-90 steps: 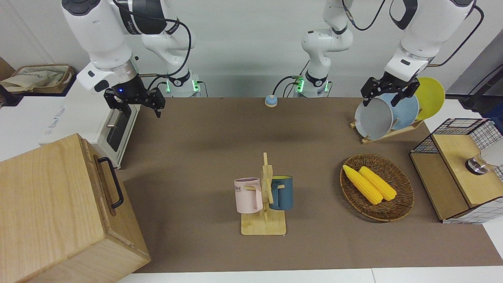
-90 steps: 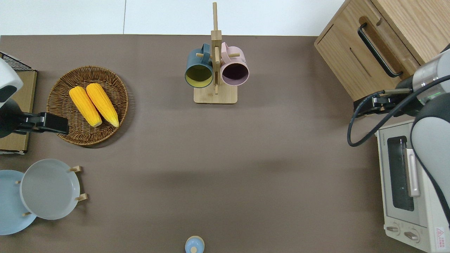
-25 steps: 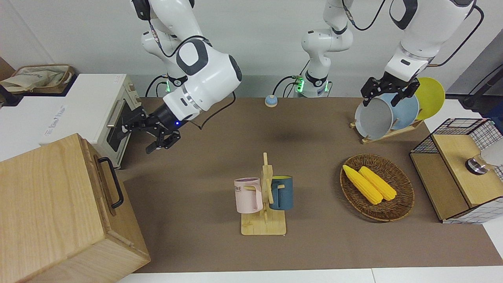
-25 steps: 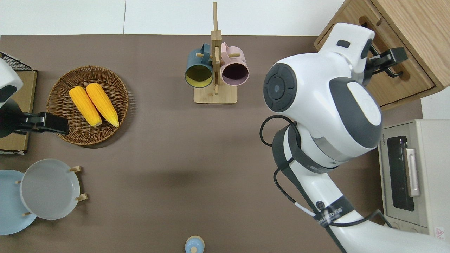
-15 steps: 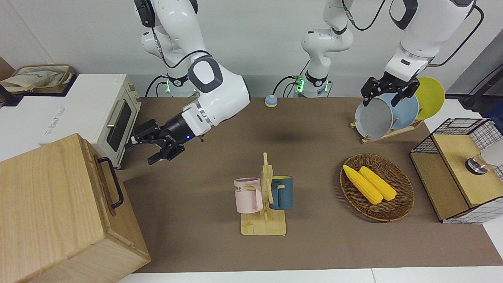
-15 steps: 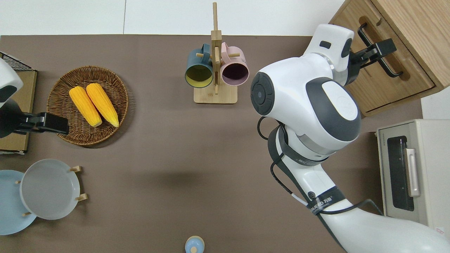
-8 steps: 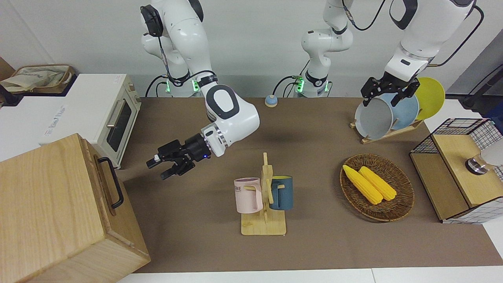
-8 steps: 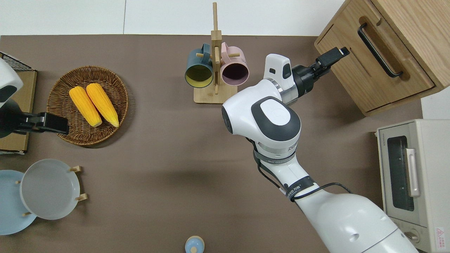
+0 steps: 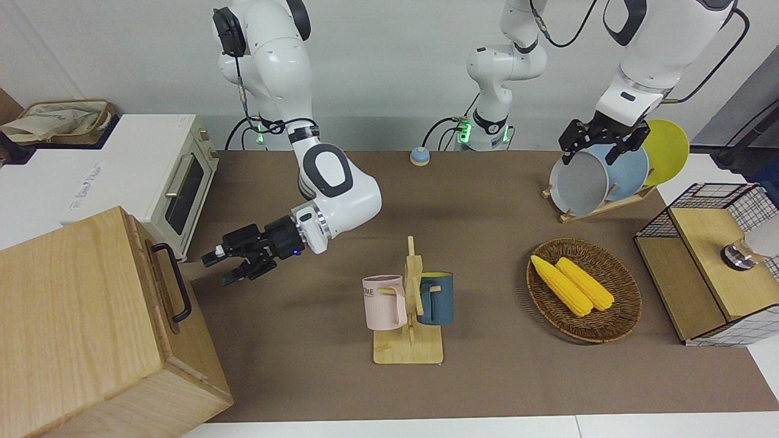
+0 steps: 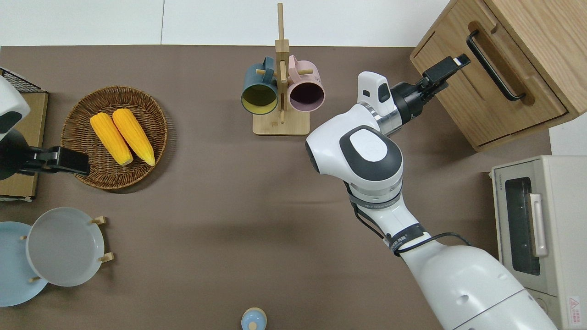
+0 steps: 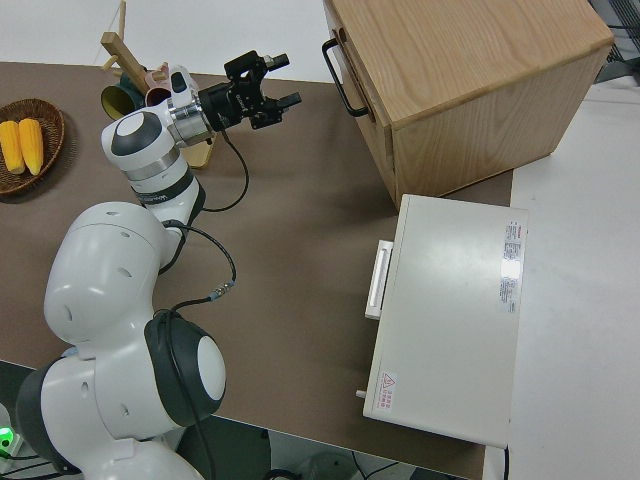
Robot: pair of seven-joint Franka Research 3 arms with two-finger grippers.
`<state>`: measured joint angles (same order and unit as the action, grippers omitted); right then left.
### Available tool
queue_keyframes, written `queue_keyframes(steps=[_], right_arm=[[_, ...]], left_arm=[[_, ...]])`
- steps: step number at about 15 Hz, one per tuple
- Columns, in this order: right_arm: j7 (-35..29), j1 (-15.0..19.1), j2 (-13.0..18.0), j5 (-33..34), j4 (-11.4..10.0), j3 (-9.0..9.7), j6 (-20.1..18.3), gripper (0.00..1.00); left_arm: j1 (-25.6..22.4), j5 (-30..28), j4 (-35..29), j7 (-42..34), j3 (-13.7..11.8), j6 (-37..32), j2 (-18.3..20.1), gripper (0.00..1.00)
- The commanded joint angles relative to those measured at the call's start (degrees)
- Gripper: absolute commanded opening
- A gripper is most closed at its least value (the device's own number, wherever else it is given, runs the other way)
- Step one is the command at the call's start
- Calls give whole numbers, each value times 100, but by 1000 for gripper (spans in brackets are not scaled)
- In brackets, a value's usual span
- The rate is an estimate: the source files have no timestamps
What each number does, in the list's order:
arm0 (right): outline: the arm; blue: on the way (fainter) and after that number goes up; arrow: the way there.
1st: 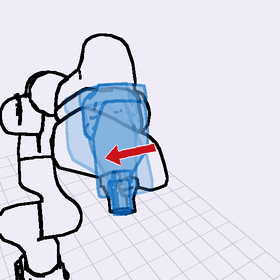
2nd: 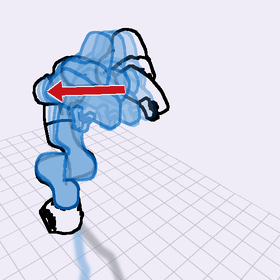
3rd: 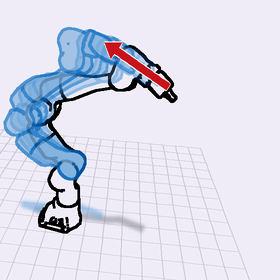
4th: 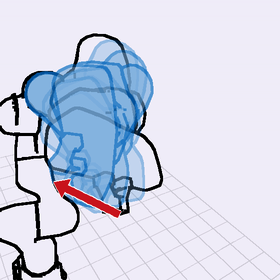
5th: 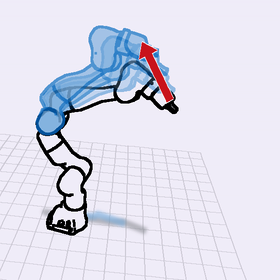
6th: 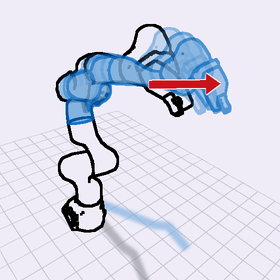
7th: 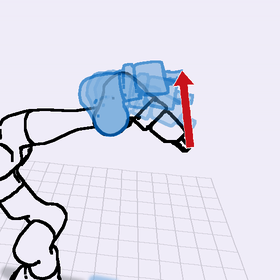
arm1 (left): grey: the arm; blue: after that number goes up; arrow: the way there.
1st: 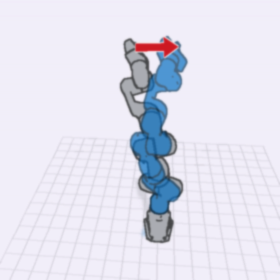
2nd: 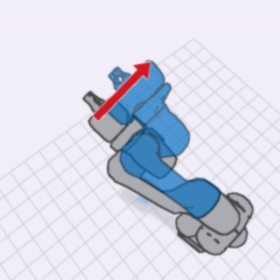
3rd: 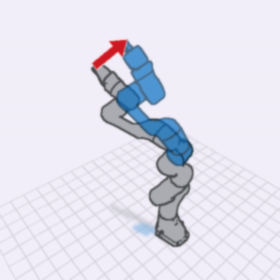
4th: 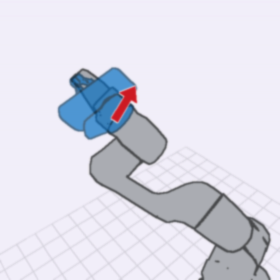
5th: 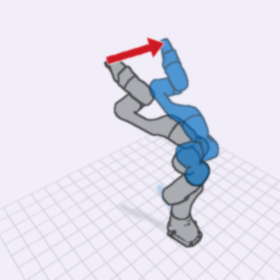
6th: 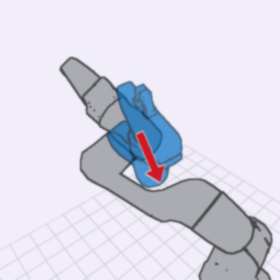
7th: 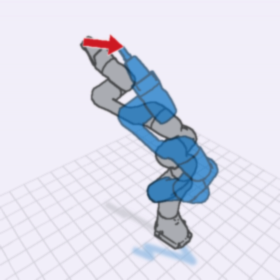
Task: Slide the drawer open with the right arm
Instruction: 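Move the right gripper onto the black drawer handle and grasp it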
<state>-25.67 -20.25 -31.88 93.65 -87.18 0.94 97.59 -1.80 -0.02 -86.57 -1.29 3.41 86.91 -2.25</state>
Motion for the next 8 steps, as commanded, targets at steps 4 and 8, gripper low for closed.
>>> queue_keyframes(steps=[4,8], right_arm=[[-280,521,41,523,-79,64,287,977],[-315,566,7,532,-79,65,419,956]], left_arm=[[-22,98,149,-56,37,-113,-65,993],[-22,98,149,-56,37,-113,-65,993]])
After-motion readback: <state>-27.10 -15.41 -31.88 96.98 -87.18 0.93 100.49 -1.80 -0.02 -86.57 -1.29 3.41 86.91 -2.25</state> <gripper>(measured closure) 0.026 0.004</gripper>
